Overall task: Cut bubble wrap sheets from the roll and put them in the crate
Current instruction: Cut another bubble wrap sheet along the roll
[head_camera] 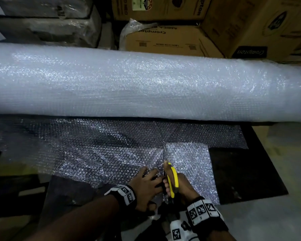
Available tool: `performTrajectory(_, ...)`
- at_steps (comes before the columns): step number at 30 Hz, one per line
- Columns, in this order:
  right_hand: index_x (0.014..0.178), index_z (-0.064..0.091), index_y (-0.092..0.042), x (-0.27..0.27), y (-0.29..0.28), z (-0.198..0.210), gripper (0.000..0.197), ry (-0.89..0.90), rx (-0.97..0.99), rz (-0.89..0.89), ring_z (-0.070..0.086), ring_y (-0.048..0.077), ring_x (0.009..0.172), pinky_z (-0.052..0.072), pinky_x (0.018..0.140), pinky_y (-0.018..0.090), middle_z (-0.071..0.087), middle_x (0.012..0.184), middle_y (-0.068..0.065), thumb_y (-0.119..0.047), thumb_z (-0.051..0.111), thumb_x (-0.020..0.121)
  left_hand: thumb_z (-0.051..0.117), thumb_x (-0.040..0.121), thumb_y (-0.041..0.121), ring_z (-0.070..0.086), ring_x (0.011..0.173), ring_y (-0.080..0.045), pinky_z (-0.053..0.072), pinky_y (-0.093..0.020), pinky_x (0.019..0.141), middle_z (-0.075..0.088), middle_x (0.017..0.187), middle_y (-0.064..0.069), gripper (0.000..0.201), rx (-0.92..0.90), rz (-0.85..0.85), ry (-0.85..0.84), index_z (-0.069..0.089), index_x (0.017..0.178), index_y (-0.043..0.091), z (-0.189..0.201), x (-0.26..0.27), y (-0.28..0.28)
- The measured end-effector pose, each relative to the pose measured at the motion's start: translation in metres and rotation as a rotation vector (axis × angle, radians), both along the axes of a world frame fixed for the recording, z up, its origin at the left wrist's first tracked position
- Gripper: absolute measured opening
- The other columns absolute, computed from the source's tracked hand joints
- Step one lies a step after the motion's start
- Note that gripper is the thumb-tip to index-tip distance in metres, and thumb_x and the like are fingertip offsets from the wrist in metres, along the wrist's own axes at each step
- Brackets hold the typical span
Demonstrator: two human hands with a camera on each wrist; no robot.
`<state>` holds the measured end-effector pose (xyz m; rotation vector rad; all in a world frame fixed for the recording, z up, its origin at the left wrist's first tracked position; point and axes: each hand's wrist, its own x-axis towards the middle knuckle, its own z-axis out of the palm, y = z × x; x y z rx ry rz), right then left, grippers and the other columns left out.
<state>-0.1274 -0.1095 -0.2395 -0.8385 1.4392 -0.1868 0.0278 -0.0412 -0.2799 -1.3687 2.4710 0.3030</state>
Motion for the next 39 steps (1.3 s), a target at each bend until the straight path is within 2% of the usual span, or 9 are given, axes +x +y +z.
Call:
performTrajectory(3, 0.072, 0.06, -0.003, 0.001, 0.0, 0.001, 0.068, -0.005, -0.022, -0.026, 0.049, 0.015, 0.038, 0.04, 0.04, 0.019, 0.052, 0.048, 0.004, -0.07, 0.064, 0.077, 0.06, 0.071, 0.064, 0.027, 0.139, -0.04, 0.022, -0.07, 0.108, 0.037, 0.143, -0.006, 0.074, 0.004, -0.003, -0.002, 0.046, 0.132, 0.025, 0.0, 0.0, 0.0)
performTrajectory(6, 0.073, 0.061, -0.001, 0.002, -0.002, 0.001, 0.072, 0.013, -0.01, -0.024, 0.051, 0.018, 0.04, 0.043, 0.042, 0.022, 0.053, 0.049, 0.005, -0.073, 0.062, 0.075, 0.059, 0.076, 0.063, 0.02, 0.143, -0.039, 0.016, -0.07, 0.11, 0.033, 0.147, -0.006, 0.074, -0.005, -0.002, -0.009, 0.042, 0.138, 0.025, -0.001, -0.002, 0.0)
performTrajectory(12, 0.07, 0.061, -0.003, 0.006, -0.007, 0.005, 0.093, 0.01, 0.114, 0.021, 0.052, 0.021, 0.043, 0.045, 0.045, 0.023, 0.054, 0.054, 0.008, -0.093, 0.05, 0.051, 0.059, 0.082, 0.059, 0.009, 0.146, -0.037, 0.007, -0.069, 0.113, 0.026, 0.15, -0.007, 0.072, 0.046, 0.006, -0.039, 0.04, 0.142, 0.023, 0.007, -0.005, -0.002)
performTrajectory(18, 0.062, 0.057, -0.008, 0.003, -0.009, 0.003, 0.078, 0.031, 0.031, 0.053, 0.048, 0.019, 0.039, 0.041, 0.044, 0.024, 0.049, 0.049, 0.004, -0.086, 0.059, 0.061, 0.062, 0.077, 0.059, 0.018, 0.145, -0.041, 0.013, -0.072, 0.11, 0.026, 0.153, -0.006, 0.082, 0.048, 0.013, -0.022, 0.027, 0.143, 0.027, 0.003, -0.002, -0.001)
performTrajectory(21, 0.062, 0.054, -0.008, 0.006, -0.011, 0.006, 0.075, 0.04, 0.023, 0.05, 0.044, 0.018, 0.036, 0.037, 0.04, 0.022, 0.045, 0.047, 0.003, -0.083, 0.057, 0.066, 0.065, 0.073, 0.061, 0.025, 0.142, -0.042, 0.018, -0.072, 0.108, 0.03, 0.15, -0.005, 0.084, 0.045, 0.01, -0.014, 0.03, 0.142, 0.029, 0.001, -0.002, 0.0)
performTrajectory(24, 0.068, 0.055, -0.005, 0.007, -0.013, 0.013, 0.079, 0.009, 0.1, 0.021, 0.044, 0.018, 0.039, 0.037, 0.042, 0.022, 0.045, 0.05, 0.004, -0.084, 0.051, 0.072, 0.064, 0.078, 0.06, 0.013, 0.146, -0.04, 0.01, -0.072, 0.111, 0.021, 0.153, -0.006, 0.083, 0.039, 0.016, -0.016, 0.028, 0.145, 0.027, 0.0, -0.004, 0.0)
performTrajectory(29, 0.066, 0.055, -0.008, 0.004, -0.009, 0.016, 0.087, -0.045, 0.169, 0.063, 0.045, 0.019, 0.044, 0.039, 0.047, 0.023, 0.047, 0.054, 0.006, -0.095, 0.05, 0.054, 0.063, 0.08, 0.059, 0.011, 0.146, -0.039, 0.004, -0.071, 0.11, 0.023, 0.15, -0.006, 0.075, 0.047, 0.013, -0.004, 0.038, 0.141, 0.023, 0.003, -0.005, -0.002)
performTrajectory(33, 0.062, 0.048, -0.013, -0.005, 0.002, 0.015, 0.079, -0.086, 0.176, 0.062, 0.039, 0.018, 0.045, 0.031, 0.048, 0.025, 0.039, 0.056, 0.005, -0.092, 0.053, 0.058, 0.064, 0.079, 0.057, 0.013, 0.145, -0.04, 0.006, -0.073, 0.11, 0.02, 0.153, -0.006, 0.074, 0.035, 0.017, 0.04, 0.041, 0.14, 0.021, 0.005, -0.004, -0.002)
performTrajectory(39, 0.065, 0.053, -0.011, -0.007, 0.007, 0.011, 0.078, -0.089, 0.122, 0.033, 0.044, 0.018, 0.045, 0.037, 0.046, 0.024, 0.045, 0.056, 0.004, -0.089, 0.056, 0.063, 0.065, 0.077, 0.055, 0.013, 0.145, -0.041, 0.008, -0.073, 0.111, 0.018, 0.155, -0.005, 0.077, 0.052, 0.028, 0.041, 0.037, 0.141, 0.023, 0.005, -0.005, -0.003)
